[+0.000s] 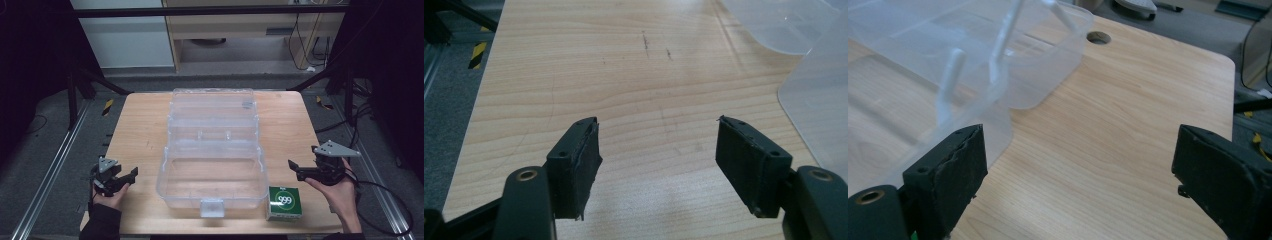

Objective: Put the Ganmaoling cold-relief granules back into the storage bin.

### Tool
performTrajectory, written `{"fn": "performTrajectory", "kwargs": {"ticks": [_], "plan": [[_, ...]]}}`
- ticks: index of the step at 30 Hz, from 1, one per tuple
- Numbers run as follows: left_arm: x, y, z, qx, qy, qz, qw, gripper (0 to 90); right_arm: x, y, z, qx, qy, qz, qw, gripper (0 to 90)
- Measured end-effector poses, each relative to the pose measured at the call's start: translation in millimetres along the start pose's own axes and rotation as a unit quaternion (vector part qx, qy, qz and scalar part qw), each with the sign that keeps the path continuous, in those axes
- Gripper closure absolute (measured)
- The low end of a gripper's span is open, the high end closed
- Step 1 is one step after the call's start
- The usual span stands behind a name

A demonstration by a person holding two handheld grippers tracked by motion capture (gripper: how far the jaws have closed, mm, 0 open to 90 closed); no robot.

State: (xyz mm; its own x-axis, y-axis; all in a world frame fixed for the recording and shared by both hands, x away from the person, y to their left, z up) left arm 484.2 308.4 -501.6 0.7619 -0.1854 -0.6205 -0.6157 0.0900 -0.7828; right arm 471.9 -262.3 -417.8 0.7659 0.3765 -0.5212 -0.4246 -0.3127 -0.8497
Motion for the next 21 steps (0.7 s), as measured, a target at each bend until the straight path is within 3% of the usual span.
{"fn": "performTrajectory", "kwargs": {"ticks": [8, 10, 11, 13, 19, 21], "plan": [[2.3, 1.4, 0.5, 0.003, -0.001, 0.005, 1.0000, 32.7, -6.2, -18.0, 12.2, -0.052, -0.037, 0.028, 0.9975, 5.6], [2.9, 1.8, 0.5, 0.004, -0.001, 0.006, 1.0000, 32.7, -8.8, -21.0, 17.4, -0.077, -0.052, 0.042, 0.9948, 4.8], [3.1, 2.0, 0.6, 0.005, -0.001, 0.006, 1.0000, 32.7, -8.8, -21.0, 17.4, -0.077, -0.052, 0.042, 0.9948, 4.8], [3.5, 2.1, 0.3, 0.007, -0.002, 0.006, 1.0000, 32.7, -12.0, -21.9, 23.4, -0.099, -0.065, 0.059, 0.9912, 3.7], [3.5, 2.2, -0.1, 0.010, -0.003, 0.006, 0.9999, 32.6, -17.3, -22.6, 32.9, -0.121, -0.089, 0.074, 0.9859, 3.1], [3.6, 2.2, -0.5, 0.012, -0.004, 0.007, 0.9999, 32.6, -21.3, -22.0, 37.8, -0.133, -0.101, 0.081, 0.9825, 2.9]]}}
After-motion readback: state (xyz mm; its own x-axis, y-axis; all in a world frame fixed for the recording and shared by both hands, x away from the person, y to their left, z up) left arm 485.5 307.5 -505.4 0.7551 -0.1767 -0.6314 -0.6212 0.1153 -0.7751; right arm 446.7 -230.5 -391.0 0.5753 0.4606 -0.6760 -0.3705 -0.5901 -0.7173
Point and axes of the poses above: each handheld gripper's, and its own axes: x roughly forward along the jaws, y roughly out of its underside, z roughly to its left, the point moved 5 cm from there along x, roughly forward along the jaws, and after that the axes turned 1 degree about -x, right-handed, at the moved point
